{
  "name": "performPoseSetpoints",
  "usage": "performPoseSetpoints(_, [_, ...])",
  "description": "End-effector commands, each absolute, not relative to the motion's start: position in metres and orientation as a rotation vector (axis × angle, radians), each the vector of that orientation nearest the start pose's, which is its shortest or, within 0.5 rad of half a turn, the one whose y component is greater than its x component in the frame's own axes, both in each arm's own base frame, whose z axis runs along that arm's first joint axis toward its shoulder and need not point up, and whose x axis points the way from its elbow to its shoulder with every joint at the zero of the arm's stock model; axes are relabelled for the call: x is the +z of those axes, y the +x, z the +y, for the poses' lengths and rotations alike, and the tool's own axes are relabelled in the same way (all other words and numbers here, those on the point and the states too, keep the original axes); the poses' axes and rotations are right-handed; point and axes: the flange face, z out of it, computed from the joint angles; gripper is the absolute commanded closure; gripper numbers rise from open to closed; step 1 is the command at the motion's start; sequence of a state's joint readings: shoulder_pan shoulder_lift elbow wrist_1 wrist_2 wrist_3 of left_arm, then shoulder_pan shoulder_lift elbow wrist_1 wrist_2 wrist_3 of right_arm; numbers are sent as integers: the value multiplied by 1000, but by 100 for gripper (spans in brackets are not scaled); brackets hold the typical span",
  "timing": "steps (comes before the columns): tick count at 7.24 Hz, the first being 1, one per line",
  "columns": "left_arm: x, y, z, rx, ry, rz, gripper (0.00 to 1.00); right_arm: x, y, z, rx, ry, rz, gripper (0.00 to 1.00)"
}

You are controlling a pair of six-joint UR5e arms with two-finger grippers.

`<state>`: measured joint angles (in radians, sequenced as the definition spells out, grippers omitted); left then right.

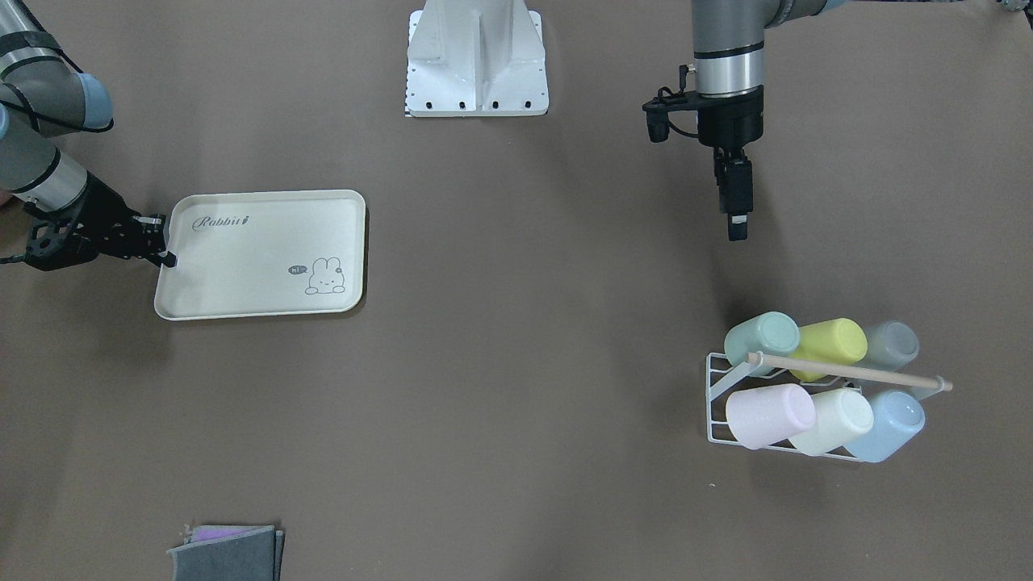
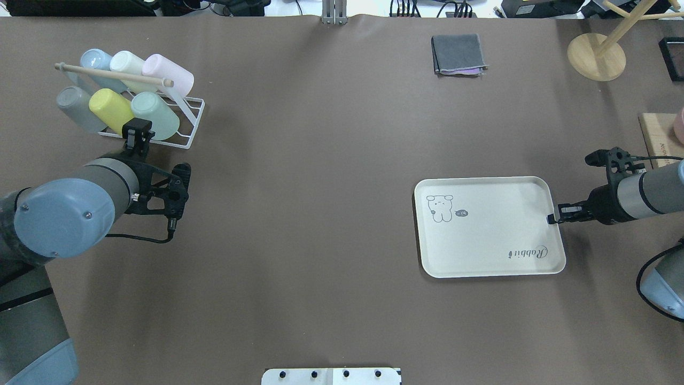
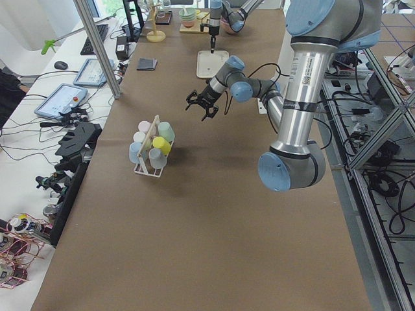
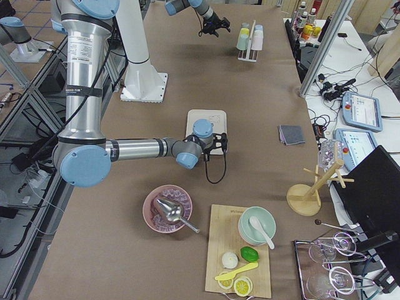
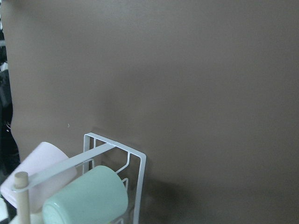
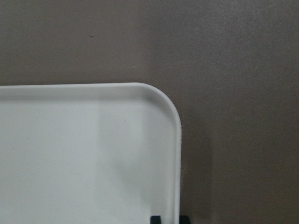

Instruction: Pick up and place green cup on tray

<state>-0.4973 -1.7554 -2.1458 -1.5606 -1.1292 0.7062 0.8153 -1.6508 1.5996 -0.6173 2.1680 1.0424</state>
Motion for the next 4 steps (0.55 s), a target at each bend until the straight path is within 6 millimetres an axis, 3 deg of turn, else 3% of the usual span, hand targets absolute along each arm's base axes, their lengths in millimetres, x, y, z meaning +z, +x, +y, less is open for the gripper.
performPoseSetpoints(1, [345,370,-397,1664,814,-634,1,579,-275,-404,-8,103,-1028,100])
performPoseSetpoints(2, [369,390,-397,1685,783,-728,1,578,-275,-403,-11,96,-1034,100])
performPoseSetpoints(4, [372,397,-395,1758,773,-843,1,573,-276,-403,-20,90,-1046,100])
